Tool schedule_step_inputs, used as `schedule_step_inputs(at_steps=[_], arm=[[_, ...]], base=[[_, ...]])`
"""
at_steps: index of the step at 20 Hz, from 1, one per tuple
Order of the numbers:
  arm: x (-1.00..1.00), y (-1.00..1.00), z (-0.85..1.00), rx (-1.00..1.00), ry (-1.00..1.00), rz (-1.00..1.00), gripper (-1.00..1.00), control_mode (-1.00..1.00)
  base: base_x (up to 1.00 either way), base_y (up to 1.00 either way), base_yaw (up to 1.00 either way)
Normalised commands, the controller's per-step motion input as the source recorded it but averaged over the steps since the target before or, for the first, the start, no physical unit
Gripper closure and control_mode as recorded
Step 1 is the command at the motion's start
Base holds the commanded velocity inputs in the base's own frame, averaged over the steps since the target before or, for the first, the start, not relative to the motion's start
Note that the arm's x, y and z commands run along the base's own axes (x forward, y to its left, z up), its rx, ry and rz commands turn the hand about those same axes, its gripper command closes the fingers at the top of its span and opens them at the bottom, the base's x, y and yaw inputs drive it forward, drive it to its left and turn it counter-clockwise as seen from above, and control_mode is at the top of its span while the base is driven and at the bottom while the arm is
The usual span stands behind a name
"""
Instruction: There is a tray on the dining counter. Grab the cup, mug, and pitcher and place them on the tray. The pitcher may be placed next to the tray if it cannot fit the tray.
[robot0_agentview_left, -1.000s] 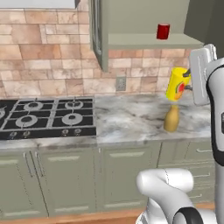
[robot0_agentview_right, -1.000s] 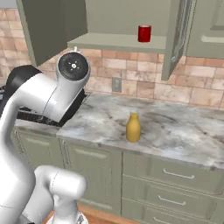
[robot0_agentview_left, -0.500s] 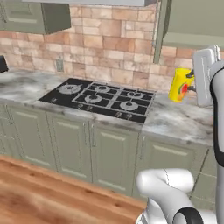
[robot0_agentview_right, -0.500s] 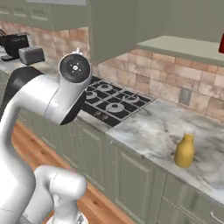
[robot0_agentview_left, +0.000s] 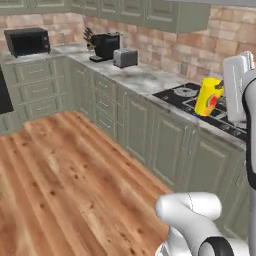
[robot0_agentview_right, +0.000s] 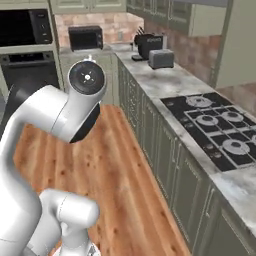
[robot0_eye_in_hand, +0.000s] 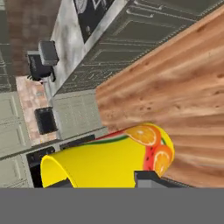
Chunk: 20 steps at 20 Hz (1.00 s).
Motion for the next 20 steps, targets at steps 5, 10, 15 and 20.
schedule_step_inputs(at_steps=[5,10,15,20], arm=[[0.0,0.0,0.0,0.0,0.0,0.0,1.0,1.0],[0.0,0.0,0.0,0.0,0.0,0.0,1.0,1.0],[0.0,0.0,0.0,0.0,0.0,0.0,1.0,1.0],[0.0,0.0,0.0,0.0,0.0,0.0,1.0,1.0]], base=[[-0.18,0.28,0.86],[0.0,0.04,0.78],[0.0,0.0,0.75],[0.11,-0.12,0.67]])
